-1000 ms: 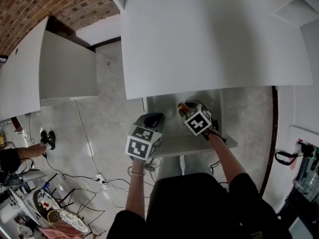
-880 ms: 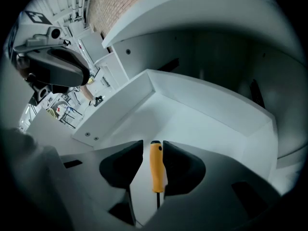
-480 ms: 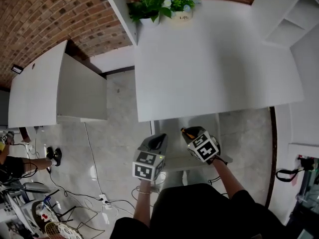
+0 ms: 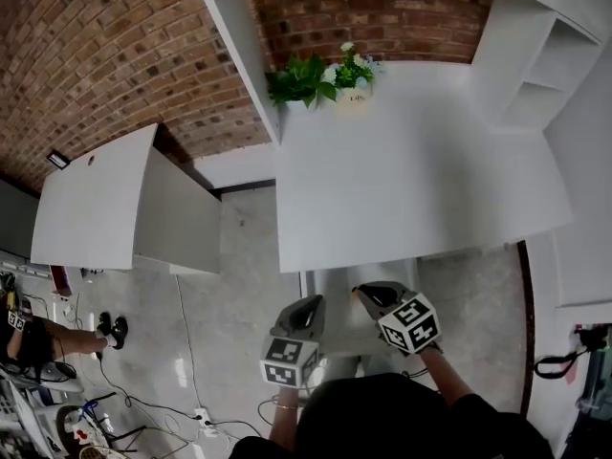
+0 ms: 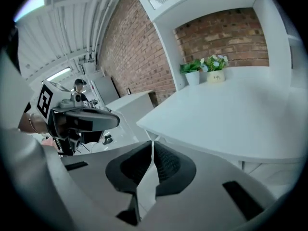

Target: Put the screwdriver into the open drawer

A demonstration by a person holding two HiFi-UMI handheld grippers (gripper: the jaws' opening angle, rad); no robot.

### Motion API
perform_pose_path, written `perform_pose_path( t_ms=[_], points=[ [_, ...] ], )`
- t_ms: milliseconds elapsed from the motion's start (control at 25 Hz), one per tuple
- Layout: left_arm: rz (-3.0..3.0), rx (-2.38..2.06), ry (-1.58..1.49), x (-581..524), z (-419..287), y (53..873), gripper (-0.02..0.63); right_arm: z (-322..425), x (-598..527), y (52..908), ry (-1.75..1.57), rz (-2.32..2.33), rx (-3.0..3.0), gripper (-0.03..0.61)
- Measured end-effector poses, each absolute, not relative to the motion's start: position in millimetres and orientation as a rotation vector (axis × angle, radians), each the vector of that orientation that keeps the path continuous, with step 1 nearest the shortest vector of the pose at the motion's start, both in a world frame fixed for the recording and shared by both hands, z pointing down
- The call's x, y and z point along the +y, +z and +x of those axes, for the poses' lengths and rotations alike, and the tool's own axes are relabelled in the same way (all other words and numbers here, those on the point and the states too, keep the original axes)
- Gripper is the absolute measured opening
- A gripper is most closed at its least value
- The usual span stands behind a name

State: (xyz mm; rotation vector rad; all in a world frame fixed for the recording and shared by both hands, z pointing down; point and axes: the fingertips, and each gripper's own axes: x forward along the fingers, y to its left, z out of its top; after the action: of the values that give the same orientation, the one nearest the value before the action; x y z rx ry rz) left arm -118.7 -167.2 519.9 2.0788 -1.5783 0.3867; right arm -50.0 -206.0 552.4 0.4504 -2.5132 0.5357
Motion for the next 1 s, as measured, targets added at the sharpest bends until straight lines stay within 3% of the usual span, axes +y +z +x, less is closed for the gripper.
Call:
perform_pose_path(
  t_ms=[1000],
  points=[
    [2.239, -1.957, 0.071, -170, -150, 370, 0.008, -2, -253, 348, 0.384, 0.889, -2.938, 0.016]
  ],
)
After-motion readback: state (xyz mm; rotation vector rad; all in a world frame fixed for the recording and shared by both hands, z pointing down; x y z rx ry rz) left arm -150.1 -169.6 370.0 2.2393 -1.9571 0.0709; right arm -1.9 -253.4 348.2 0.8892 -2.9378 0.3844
